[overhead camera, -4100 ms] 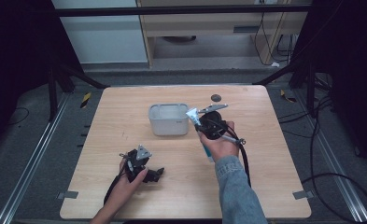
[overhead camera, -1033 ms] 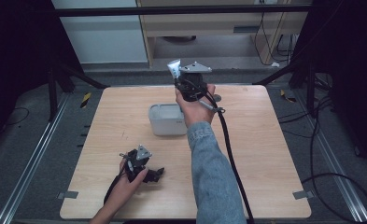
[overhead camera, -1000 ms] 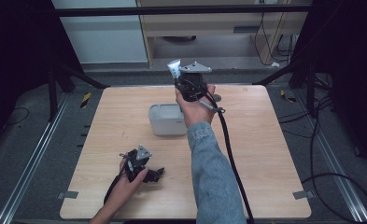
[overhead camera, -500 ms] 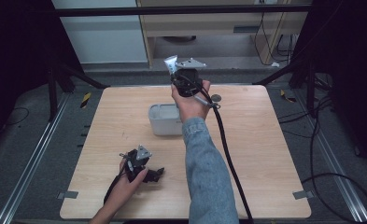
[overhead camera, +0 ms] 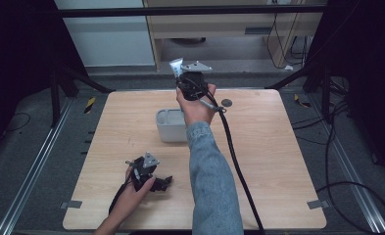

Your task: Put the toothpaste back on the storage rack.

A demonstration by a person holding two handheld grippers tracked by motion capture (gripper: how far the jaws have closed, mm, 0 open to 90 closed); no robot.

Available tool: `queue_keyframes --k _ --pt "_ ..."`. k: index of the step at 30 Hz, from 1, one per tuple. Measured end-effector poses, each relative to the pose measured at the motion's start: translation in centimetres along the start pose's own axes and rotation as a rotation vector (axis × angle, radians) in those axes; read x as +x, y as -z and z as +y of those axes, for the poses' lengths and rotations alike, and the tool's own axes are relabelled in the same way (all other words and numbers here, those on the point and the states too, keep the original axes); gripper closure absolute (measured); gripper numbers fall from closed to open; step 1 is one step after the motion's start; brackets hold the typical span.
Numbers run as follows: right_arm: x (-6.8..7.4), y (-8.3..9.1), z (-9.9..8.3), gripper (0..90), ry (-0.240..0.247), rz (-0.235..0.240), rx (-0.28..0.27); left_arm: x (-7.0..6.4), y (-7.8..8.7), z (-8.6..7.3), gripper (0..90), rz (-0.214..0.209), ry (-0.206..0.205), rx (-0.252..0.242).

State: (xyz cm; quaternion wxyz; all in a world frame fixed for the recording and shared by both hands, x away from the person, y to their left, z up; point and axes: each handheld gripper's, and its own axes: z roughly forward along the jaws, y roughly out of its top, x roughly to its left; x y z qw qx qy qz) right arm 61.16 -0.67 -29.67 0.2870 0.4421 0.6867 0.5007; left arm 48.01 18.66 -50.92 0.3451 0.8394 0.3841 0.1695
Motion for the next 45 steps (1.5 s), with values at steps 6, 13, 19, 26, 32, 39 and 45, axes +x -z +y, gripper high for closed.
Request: queue_keyframes --k 6,13,19,26,32,39,45 --pt "0.5 -0.4 0.0 80.0 0.012 0.005 -0.002 0.0 0.0 0.0 0.0 -0.002 -0.001 -0.001" --pt "1.1 -0.7 0.1 80.0 0.016 0.015 -0.007 0.0 0.0 0.0 0.0 -0.001 -0.001 -0.001" --pt "1.4 -1.0 -0.2 79.9 0.028 0.017 -0.003 0.0 0.0 0.0 0.0 -0.001 -0.001 -0.001" --pt "1.6 -1.3 -0.6 79.9 0.031 0.023 -0.003 0.0 0.0 0.0 0.0 -0.002 0.000 -0.001" --pt "2.0 -1.6 -1.0 79.9 0.035 0.033 -0.001 0.0 0.0 0.0 0.0 -0.003 0.000 -0.001" --pt "2.2 -2.0 -1.7 79.8 0.039 0.035 0.008 0.0 0.0 0.0 0.0 -0.003 -0.001 -0.001" --pt "1.9 -2.7 -2.5 79.8 0.031 0.026 0.025 0.0 0.0 0.0 0.0 -0.005 -0.002 -0.001"
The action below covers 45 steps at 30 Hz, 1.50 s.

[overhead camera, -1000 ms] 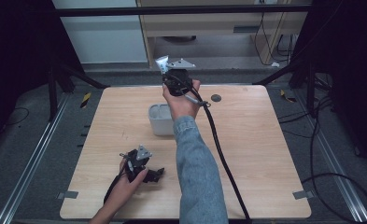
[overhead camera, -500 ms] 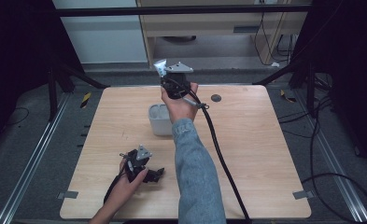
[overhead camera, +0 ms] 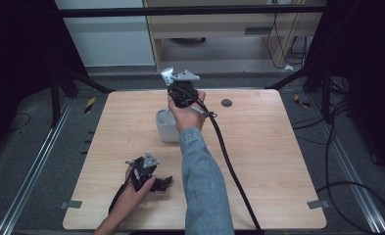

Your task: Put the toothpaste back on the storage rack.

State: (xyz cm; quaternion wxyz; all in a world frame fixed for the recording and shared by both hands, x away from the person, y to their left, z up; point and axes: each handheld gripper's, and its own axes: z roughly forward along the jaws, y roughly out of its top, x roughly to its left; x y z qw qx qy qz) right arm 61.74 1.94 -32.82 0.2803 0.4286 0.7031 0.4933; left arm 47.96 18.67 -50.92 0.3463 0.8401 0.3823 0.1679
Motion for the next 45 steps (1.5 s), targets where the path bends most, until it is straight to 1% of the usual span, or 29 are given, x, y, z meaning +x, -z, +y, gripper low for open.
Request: queue_keyframes --k 4,10,12,20,32,38,45 --pt "-0.1 -0.4 -0.5 79.8 0.002 -0.005 0.012 0.0 0.0 0.0 0.0 -0.003 -0.002 -0.001" --pt "0.3 -1.1 -1.3 79.8 0.010 -0.005 0.030 0.0 0.0 0.0 0.0 -0.004 -0.002 -0.001" --pt "0.4 -1.4 -1.8 79.8 0.017 -0.008 0.047 0.0 0.0 0.0 0.0 -0.004 -0.002 -0.001" --pt "0.1 -1.6 -2.8 79.8 0.009 -0.011 0.071 0.0 0.0 0.0 0.0 -0.005 -0.004 0.000" --pt "-0.1 -1.8 -3.6 79.7 0.012 -0.015 0.098 0.0 0.0 0.0 0.0 -0.004 -0.004 0.000" --pt "0.1 -2.1 -3.9 79.8 0.008 -0.012 0.113 0.0 0.0 0.0 0.0 -0.004 -0.004 0.000" --pt "0.2 -2.3 -4.2 79.9 0.022 -0.023 0.128 0.0 0.0 0.0 0.0 -0.003 -0.005 0.000"
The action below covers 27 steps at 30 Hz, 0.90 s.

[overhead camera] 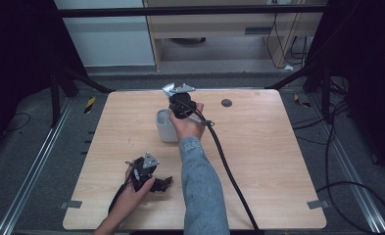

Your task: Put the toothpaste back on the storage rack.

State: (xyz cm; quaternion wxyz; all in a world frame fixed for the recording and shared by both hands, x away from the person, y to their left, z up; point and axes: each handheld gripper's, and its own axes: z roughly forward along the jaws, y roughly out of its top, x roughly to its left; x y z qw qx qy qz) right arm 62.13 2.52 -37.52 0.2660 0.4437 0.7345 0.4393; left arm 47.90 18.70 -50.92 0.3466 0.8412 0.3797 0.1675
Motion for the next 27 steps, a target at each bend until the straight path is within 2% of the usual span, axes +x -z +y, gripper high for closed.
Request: queue_keyframes --k 27 --pt "0.4 -0.4 -1.4 79.9 -0.001 0.010 0.041 0.0 0.0 0.0 0.0 0.000 -0.001 0.000"
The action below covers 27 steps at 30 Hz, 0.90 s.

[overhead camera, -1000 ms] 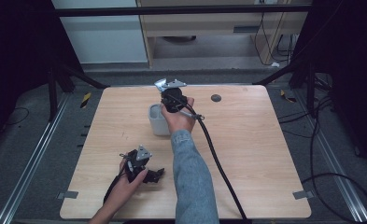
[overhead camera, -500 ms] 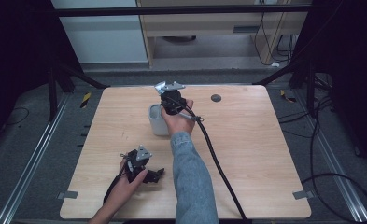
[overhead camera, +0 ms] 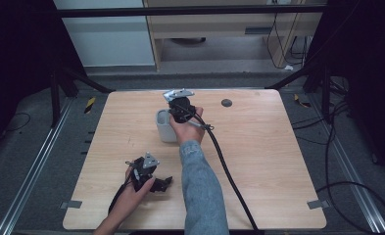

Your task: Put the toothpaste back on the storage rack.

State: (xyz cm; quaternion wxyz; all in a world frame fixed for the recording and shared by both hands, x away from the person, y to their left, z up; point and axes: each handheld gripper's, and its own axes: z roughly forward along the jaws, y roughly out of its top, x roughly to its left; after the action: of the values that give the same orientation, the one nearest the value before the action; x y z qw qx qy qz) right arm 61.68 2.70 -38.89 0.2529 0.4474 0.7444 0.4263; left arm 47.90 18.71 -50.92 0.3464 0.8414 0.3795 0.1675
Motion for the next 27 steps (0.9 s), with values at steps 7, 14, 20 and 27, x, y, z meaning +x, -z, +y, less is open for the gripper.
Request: queue_keyframes --k 7,14,20,27 --pt "-0.21 -0.10 -0.05 79.9 0.007 0.001 0.016 0.00 0.00 0.00 0.0 0.000 0.000 0.000" --pt "-0.15 -0.13 -0.10 79.8 0.010 0.003 0.023 0.00 0.00 0.00 0.0 0.000 0.000 0.000" --pt "-0.01 -0.28 -0.24 79.8 0.018 0.008 0.034 0.00 0.00 0.00 0.0 0.000 0.000 0.000" --pt "0.09 -0.43 -0.35 79.7 0.018 0.012 0.039 0.00 0.00 0.00 0.0 0.000 0.000 0.000"
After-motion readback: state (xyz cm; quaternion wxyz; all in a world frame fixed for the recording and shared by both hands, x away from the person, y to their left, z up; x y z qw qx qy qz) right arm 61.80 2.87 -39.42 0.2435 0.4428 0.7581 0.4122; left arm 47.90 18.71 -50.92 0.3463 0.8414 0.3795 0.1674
